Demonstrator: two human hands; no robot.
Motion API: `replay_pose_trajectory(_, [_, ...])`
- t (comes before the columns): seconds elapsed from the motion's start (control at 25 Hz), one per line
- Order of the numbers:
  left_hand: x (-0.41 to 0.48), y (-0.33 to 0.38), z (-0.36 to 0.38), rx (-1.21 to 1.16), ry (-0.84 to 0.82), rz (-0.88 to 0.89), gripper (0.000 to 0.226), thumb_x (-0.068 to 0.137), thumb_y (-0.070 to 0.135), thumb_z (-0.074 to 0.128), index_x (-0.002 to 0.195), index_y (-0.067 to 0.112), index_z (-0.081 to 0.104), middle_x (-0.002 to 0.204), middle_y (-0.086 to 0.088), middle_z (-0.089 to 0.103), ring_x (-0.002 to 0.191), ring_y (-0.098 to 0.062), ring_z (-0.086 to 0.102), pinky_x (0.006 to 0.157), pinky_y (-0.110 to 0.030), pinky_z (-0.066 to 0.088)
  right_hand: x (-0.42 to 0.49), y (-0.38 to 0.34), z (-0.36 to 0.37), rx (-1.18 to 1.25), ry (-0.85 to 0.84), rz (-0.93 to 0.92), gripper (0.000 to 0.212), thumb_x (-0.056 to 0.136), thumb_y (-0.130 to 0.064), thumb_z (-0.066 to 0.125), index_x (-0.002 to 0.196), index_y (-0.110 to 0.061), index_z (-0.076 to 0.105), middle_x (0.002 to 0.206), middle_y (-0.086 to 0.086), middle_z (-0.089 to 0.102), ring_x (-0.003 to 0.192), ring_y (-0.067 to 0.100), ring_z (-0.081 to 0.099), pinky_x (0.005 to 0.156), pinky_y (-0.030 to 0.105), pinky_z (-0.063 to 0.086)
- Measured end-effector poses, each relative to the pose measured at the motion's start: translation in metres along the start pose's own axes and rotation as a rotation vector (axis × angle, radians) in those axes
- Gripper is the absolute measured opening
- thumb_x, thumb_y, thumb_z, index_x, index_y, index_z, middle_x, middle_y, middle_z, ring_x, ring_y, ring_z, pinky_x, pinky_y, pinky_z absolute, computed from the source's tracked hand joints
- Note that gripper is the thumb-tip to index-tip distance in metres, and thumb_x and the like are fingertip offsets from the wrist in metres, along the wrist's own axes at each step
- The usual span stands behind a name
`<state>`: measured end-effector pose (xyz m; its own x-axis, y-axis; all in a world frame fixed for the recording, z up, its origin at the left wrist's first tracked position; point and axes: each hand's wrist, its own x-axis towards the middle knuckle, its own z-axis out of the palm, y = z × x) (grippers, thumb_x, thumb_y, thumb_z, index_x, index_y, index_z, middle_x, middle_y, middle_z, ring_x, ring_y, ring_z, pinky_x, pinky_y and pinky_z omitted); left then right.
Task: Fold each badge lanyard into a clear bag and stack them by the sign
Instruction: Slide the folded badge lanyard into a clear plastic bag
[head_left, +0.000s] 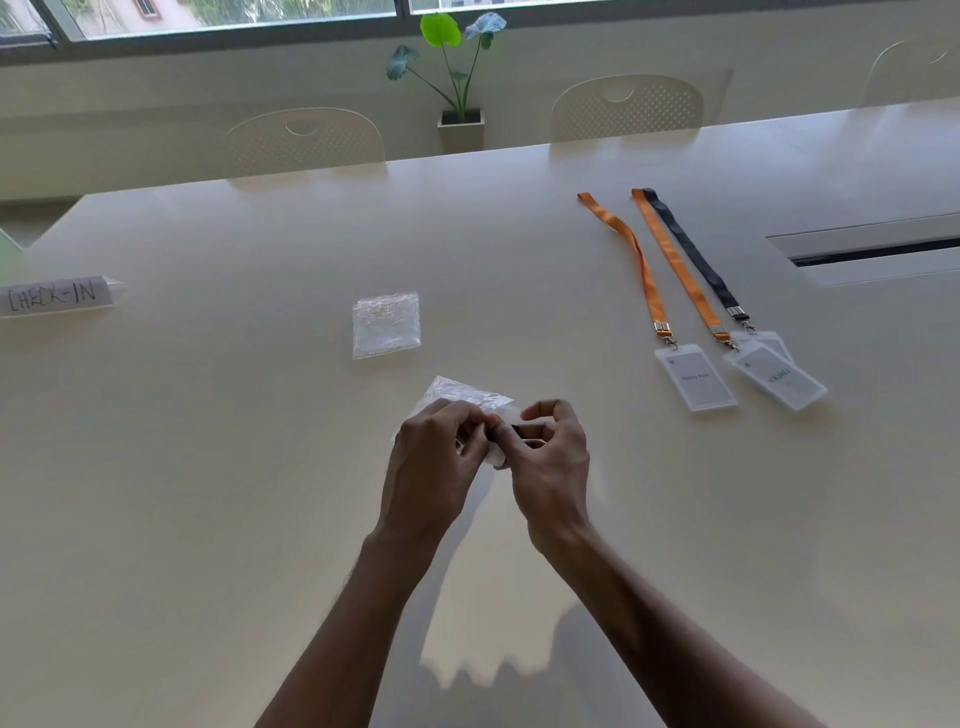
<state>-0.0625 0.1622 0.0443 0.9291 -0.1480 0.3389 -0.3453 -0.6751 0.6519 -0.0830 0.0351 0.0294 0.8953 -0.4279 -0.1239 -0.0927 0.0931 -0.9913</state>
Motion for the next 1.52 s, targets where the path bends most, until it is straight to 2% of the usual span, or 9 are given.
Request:
replay_pose_trajectory(0.16, [0.001,0.001,-0.001,-0.031,0.001,-0.011,0.005,0.095,0.017,0.072,0.093,0.019,0.077,0.087,0.01,0.072,0.075,-0.006,0.067,0.071,-0.028,0.057,0.002,0.009,0.0,0.023,-0.027,0.048,0.024,0.09,-0.026,0.082,0.088,-0.016,0.06,0.092,0.013,0.073,0.084,0.023,0.077,0.064,0.027,0.056])
replay_pose_trajectory(0.36, [0.0,0.003,0.001,-0.017,-0.016,0.014,0.005,0.094,0.017,0.073,0.092,0.02,0.076,0.086,0.009,0.072,0.075,-0.007,0.067,0.071,-0.031,0.057,0.001,0.017,0.001,0.167,-0.098,0.129,0.016,0.092,-0.017,0.079,0.096,-0.009,0.066,0.103,0.019,0.075,0.097,0.029,0.078,0.091,0.043,0.064])
replay_pose_trajectory(0.6, [-0.004,-0.002,0.002,0.004,-0.033,0.019,0.005,0.095,0.016,0.072,0.091,0.019,0.075,0.086,0.008,0.07,0.074,-0.007,0.066,0.071,-0.034,0.057,-0.001,0.013,-0.002,-0.028,-0.021,0.038,0.029,0.084,-0.018,0.087,0.098,-0.012,0.062,0.088,0.006,0.077,0.08,0.02,0.075,0.071,0.031,0.06])
replay_pose_trajectory(0.8, [-0.004,-0.01,-0.001,-0.003,-0.069,0.047,0.008,0.097,0.015,0.07,0.092,0.019,0.074,0.088,0.008,0.07,0.076,-0.009,0.066,0.072,-0.036,0.057,0.006,0.015,-0.012,-0.128,-0.188,0.002,0.044,0.089,-0.018,0.082,0.127,-0.032,0.064,0.117,-0.007,0.068,0.091,0.014,0.075,0.066,0.019,0.055])
replay_pose_trajectory(0.92, [-0.008,-0.009,0.001,0.021,-0.094,0.087,0.007,0.095,0.016,0.072,0.098,0.021,0.077,0.095,0.006,0.072,0.08,-0.01,0.067,0.074,-0.037,0.058,0.008,0.013,-0.013,-0.065,-0.245,0.056,0.027,0.092,-0.003,0.075,0.112,-0.021,0.075,0.091,0.007,0.081,0.085,0.019,0.08,0.054,0.013,0.046])
replay_pose_trajectory(1.12, [-0.017,-0.021,-0.005,0.041,-0.128,0.109,0.046,0.086,0.038,0.082,0.129,0.029,0.067,0.127,0.01,0.063,0.119,-0.008,0.056,0.102,-0.029,0.048,0.013,0.007,-0.016,-0.025,-0.236,0.081,0.016,0.084,-0.007,0.085,0.097,-0.011,0.077,0.083,0.01,0.082,0.082,0.021,0.08,0.063,0.022,0.056])
replay_pose_trajectory(1.24, [-0.023,-0.032,-0.003,0.158,-0.187,0.124,0.07,0.085,0.044,0.082,0.147,0.03,0.053,0.15,0.01,0.052,0.14,-0.012,0.045,0.114,-0.036,0.041,0.018,0.002,-0.021,-0.006,-0.266,0.092,0.016,0.084,-0.01,0.087,0.097,-0.008,0.078,0.084,0.01,0.082,0.084,0.02,0.08,0.069,0.022,0.057])
replay_pose_trajectory(1.36, [-0.024,-0.032,0.002,0.107,-0.04,0.139,0.049,0.092,0.024,0.077,0.139,0.023,0.064,0.14,0.004,0.065,0.13,-0.017,0.058,0.106,-0.045,0.051,0.02,-0.007,-0.023,-0.039,-0.342,0.051,0.018,0.085,-0.011,0.086,0.1,-0.006,0.078,0.09,0.009,0.082,0.089,0.017,0.08,0.08,0.024,0.06])
replay_pose_trajectory(1.52, [-0.017,-0.021,-0.006,-0.01,0.124,0.156,0.031,0.095,0.013,0.074,0.126,0.016,0.075,0.122,0.003,0.073,0.11,-0.015,0.07,0.094,-0.036,0.058,0.022,-0.021,-0.027,-0.069,-0.414,-0.08,0.025,0.083,0.001,0.084,0.107,-0.001,0.077,0.113,0.008,0.073,0.095,0.015,0.079,0.087,0.024,0.062])
